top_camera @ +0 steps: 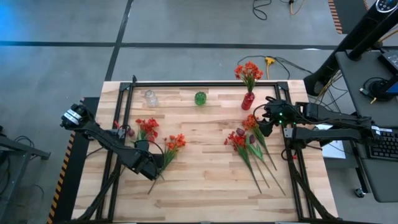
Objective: Sort flowers into vase by color
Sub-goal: Put the left purple tulip into the transparent vase
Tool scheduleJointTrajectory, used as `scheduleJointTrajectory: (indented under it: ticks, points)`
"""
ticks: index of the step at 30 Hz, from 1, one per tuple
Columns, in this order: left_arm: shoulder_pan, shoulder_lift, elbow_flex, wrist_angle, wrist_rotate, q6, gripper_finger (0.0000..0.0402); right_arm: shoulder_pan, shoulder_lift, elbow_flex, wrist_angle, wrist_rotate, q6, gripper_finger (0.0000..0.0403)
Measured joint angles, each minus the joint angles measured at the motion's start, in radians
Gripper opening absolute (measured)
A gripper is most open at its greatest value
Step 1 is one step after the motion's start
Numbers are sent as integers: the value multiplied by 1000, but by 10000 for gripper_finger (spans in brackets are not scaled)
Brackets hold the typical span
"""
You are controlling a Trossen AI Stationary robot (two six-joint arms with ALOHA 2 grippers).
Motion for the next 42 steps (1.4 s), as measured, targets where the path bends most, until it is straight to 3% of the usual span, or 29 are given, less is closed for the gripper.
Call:
scheduleJointTrajectory:
  ticks: [18,31,38,42]
  points:
    - [6,17,1,29,0,-14,247,0,0,-17,9,1,-7,233]
    - [20,17,1,-10,11,44,247,0,0,-20,61,1,84,233]
    - [26,20,1,-1,31,38,247,6,0,-21,-11,-31,231,233]
    - [26,20,0,-1,30,44,247,49,17,-26,91,-59,245,233]
